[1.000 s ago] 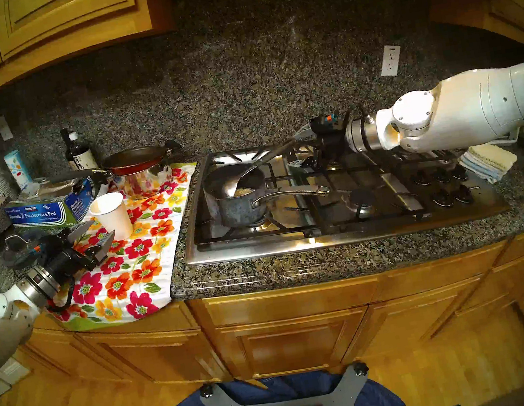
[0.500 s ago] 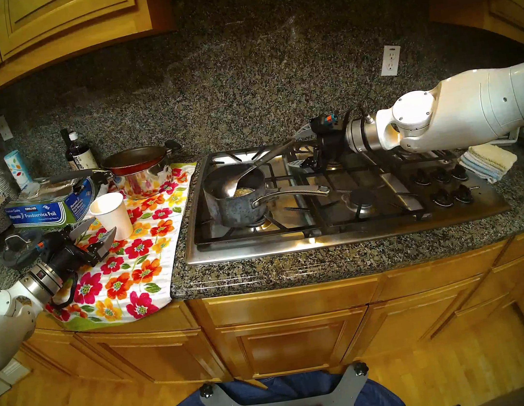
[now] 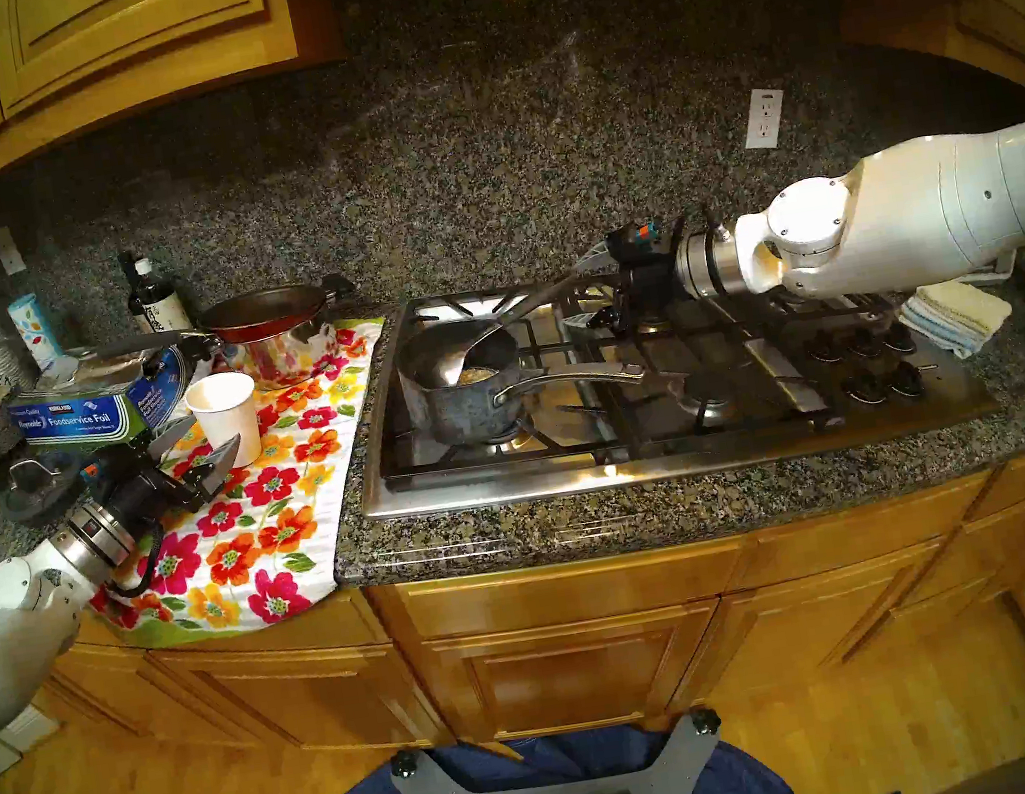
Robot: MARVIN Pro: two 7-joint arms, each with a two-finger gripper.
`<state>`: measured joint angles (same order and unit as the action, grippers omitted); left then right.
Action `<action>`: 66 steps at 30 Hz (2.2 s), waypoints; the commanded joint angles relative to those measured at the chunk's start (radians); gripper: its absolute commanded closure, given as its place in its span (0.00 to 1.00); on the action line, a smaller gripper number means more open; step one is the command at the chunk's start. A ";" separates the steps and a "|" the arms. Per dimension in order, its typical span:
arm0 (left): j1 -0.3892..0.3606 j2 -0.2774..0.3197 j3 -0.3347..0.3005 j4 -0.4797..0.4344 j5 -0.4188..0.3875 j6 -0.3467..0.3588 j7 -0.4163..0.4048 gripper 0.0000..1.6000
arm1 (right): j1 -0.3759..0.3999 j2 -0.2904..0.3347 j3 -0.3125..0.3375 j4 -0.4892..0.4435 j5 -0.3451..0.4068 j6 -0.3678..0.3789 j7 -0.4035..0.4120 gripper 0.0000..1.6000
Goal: Pour oats into pot and stir with a spoon
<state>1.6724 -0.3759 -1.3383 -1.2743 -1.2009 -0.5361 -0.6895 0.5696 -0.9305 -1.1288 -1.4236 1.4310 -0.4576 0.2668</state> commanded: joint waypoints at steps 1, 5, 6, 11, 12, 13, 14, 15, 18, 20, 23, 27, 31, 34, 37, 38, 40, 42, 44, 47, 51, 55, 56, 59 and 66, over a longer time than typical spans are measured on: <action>-0.080 -0.014 -0.015 0.011 0.009 0.000 -0.002 0.00 | 0.035 0.000 0.019 0.009 -0.001 -0.009 -0.004 0.00; -0.089 -0.021 -0.015 0.030 0.018 0.003 -0.011 0.00 | 0.035 0.000 0.019 0.009 -0.001 -0.009 -0.004 0.00; -0.090 -0.023 -0.016 0.035 0.021 0.003 -0.015 0.00 | 0.035 0.000 0.019 0.009 -0.001 -0.009 -0.004 0.00; -0.092 -0.034 -0.017 0.054 0.030 -0.003 -0.029 0.00 | 0.035 0.000 0.019 0.009 -0.001 -0.010 -0.004 0.00; -0.091 -0.035 -0.017 0.056 0.032 -0.004 -0.031 0.00 | 0.035 0.000 0.019 0.009 -0.001 -0.010 -0.004 0.00; -0.091 -0.036 -0.018 0.058 0.033 -0.004 -0.033 0.00 | 0.035 0.000 0.019 0.009 -0.001 -0.010 -0.004 0.00; -0.092 -0.037 -0.018 0.059 0.033 -0.005 -0.035 0.00 | 0.035 0.000 0.019 0.009 -0.001 -0.010 -0.004 0.00; -0.092 -0.038 -0.019 0.061 0.033 -0.005 -0.037 0.00 | 0.035 0.000 0.019 0.009 -0.001 -0.010 -0.004 0.00; -0.093 -0.040 -0.019 0.063 0.034 -0.007 -0.043 0.00 | 0.035 0.000 0.019 0.009 -0.001 -0.010 -0.004 0.00; -0.097 -0.041 -0.020 0.064 0.034 -0.006 -0.044 0.00 | 0.035 0.000 0.019 0.009 -0.001 -0.010 -0.004 0.00; -0.103 -0.043 -0.019 0.064 0.036 -0.004 -0.044 0.00 | 0.035 0.000 0.019 0.009 -0.001 -0.010 -0.004 0.00; -0.117 -0.053 -0.014 0.069 0.043 -0.001 -0.042 0.00 | 0.035 0.000 0.019 0.009 0.000 -0.010 -0.004 0.00; -0.133 -0.061 -0.008 0.078 0.052 0.001 -0.037 0.00 | 0.035 0.000 0.019 0.009 0.000 -0.010 -0.004 0.00; -0.145 -0.064 -0.004 0.092 0.057 0.003 -0.035 0.00 | 0.035 0.000 0.019 0.009 0.000 -0.010 -0.004 0.00; -0.153 -0.067 -0.001 0.106 0.062 0.004 -0.036 0.00 | 0.035 0.000 0.019 0.009 0.000 -0.010 -0.004 0.00; -0.153 -0.067 -0.001 0.106 0.062 0.004 -0.036 0.00 | 0.035 0.000 0.019 0.009 0.000 -0.010 -0.004 0.00; -0.162 -0.072 0.002 0.117 0.068 0.005 -0.038 0.00 | 0.035 0.000 0.018 0.009 0.000 -0.010 -0.004 0.00; -0.166 -0.075 0.004 0.122 0.072 0.004 -0.039 0.00 | 0.035 0.000 0.018 0.009 0.000 -0.010 -0.004 0.00; -0.169 -0.077 0.004 0.124 0.074 0.004 -0.040 0.00 | 0.035 0.000 0.018 0.009 0.000 -0.010 -0.004 0.00; -0.178 -0.083 0.006 0.128 0.080 0.006 -0.043 0.00 | 0.035 0.000 0.018 0.009 0.000 -0.010 -0.004 0.00; -0.188 -0.091 0.007 0.125 0.088 0.009 -0.045 0.00 | 0.035 -0.001 0.018 0.009 0.000 -0.010 -0.004 0.00; -0.198 -0.101 0.009 0.124 0.096 0.013 -0.046 0.00 | 0.035 -0.001 0.018 0.009 0.000 -0.010 -0.004 0.00; -0.200 -0.104 0.009 0.123 0.098 0.014 -0.046 0.00 | 0.035 -0.001 0.018 0.009 0.000 -0.010 -0.004 0.00; -0.204 -0.105 0.007 0.114 0.101 0.020 -0.045 0.00 | 0.035 -0.001 0.018 0.009 0.000 -0.010 -0.004 0.00; -0.214 -0.111 0.005 0.106 0.105 0.031 -0.042 0.00 | 0.035 -0.001 0.018 0.009 0.000 -0.010 -0.004 0.00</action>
<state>1.5333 -0.4630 -1.3154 -1.1371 -1.0895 -0.5029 -0.7429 0.5696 -0.9314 -1.1299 -1.4236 1.4320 -0.4579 0.2668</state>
